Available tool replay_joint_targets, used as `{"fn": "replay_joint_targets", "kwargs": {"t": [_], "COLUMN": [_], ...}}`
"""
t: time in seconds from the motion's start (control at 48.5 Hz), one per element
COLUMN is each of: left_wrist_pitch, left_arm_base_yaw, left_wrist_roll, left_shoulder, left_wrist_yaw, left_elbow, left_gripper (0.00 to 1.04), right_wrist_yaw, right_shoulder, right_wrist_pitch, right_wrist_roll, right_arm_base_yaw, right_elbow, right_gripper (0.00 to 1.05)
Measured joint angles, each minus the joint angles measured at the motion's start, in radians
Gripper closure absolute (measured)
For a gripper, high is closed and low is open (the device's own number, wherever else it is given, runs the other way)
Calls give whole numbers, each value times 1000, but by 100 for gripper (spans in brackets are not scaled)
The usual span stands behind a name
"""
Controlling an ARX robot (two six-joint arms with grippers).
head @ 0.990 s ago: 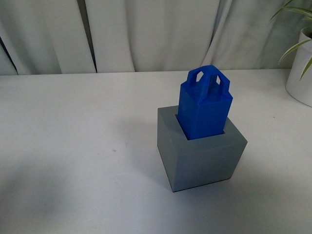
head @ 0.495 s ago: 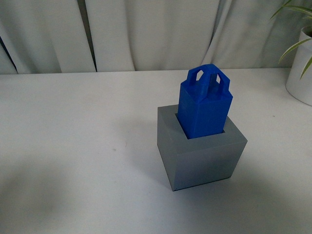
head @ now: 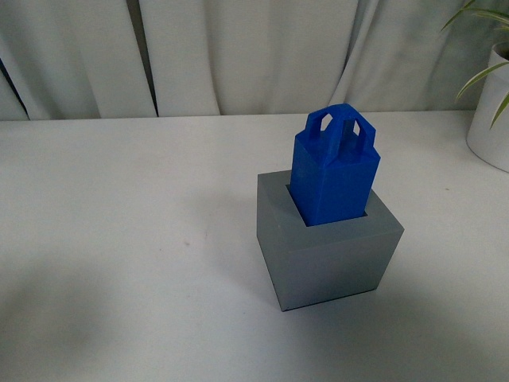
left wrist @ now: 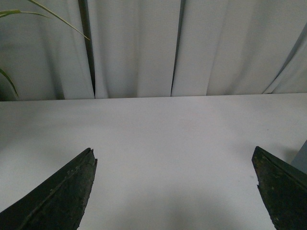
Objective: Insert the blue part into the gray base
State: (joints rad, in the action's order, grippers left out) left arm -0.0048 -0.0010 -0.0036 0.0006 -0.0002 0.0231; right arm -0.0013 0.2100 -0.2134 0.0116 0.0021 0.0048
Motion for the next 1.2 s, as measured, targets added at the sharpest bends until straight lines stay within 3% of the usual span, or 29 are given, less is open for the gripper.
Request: {"fn": "replay_joint_targets", "kwargs": {"t": [0.165, 0.247, 0.33, 0.412, 0.495, 0.763, 1.196], "left_wrist_pitch": [0, 0, 0, 0, 0, 0, 0], "left_arm_base_yaw": [0, 0, 0, 0, 0, 0, 0], "left_wrist_roll": [0, 0, 0, 0, 0, 0, 0], "left_shoulder": [0, 0, 0, 0, 0, 0, 0], "left_wrist_yaw": [0, 0, 0, 0, 0, 0, 0], "left_elbow": [0, 0, 0, 0, 0, 0, 0], "left_gripper": [6, 6, 6, 6, 6, 6, 6], "right_wrist_yaw": [0, -1, -1, -1, -1, -1, -1], "right_shoulder": [-41, -157, -204, -205, -205, -206, -206], "right_wrist_pitch": [41, 193, 207, 211, 211, 211, 211], "right_wrist_roll": [0, 0, 1, 0, 0, 0, -1], "right_arm_base_yaw": [0, 0, 0, 0, 0, 0, 0], "right_elbow": [0, 1, 1, 1, 1, 1, 1], "right_gripper": [103, 103, 100, 81, 68, 6, 7]}}
